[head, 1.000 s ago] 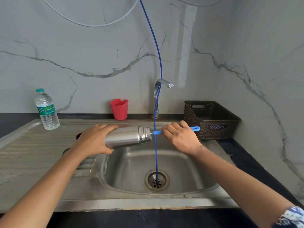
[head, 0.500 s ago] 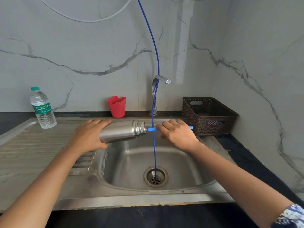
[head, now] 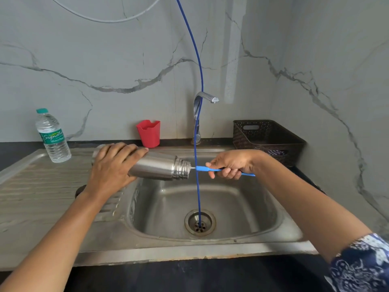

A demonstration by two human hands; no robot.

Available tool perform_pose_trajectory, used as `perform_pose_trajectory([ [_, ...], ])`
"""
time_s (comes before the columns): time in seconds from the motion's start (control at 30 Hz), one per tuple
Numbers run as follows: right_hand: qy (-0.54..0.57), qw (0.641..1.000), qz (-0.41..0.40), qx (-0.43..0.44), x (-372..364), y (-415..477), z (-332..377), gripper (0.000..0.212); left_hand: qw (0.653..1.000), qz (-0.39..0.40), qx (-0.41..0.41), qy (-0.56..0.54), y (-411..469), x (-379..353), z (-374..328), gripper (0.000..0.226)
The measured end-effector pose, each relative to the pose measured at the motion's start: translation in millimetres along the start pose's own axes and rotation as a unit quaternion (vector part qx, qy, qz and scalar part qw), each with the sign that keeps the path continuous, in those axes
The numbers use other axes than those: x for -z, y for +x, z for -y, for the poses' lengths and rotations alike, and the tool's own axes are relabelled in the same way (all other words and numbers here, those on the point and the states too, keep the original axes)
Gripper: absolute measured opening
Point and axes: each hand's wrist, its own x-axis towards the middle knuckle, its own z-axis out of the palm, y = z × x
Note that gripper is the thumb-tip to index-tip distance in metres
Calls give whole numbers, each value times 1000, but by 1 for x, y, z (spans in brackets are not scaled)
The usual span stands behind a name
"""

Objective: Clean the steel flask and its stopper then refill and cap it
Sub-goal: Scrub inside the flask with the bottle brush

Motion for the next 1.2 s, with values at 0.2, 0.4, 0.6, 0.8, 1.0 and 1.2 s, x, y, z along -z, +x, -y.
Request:
perform_pose_trajectory([
  [0.2,-14,1000,-9,-10,11,-26,-3,38,999,21,19,-29,5,3,-1,81],
  [0.4,-85,992,-87,41,22,-58,-10,41,993,69,60,-76,-4,1,11,90],
  [0.6,-649,545,-465,255,-2,-49,-35,28,979,121,92,-139,-9,-3,21,80],
  [0.8,-621,526,-493,308,-22,-21,-57,35,983,121,59,-126,-11,-6,21,80],
  [1.0,-451,776,-391,201,-48,-4,-12,47,989,92,32,-111,2,-4,-2,87],
  [1.2,-52,997,-57,21,-9,-31,3,50,1000,-6,23,-5,-1,2,2,80],
])
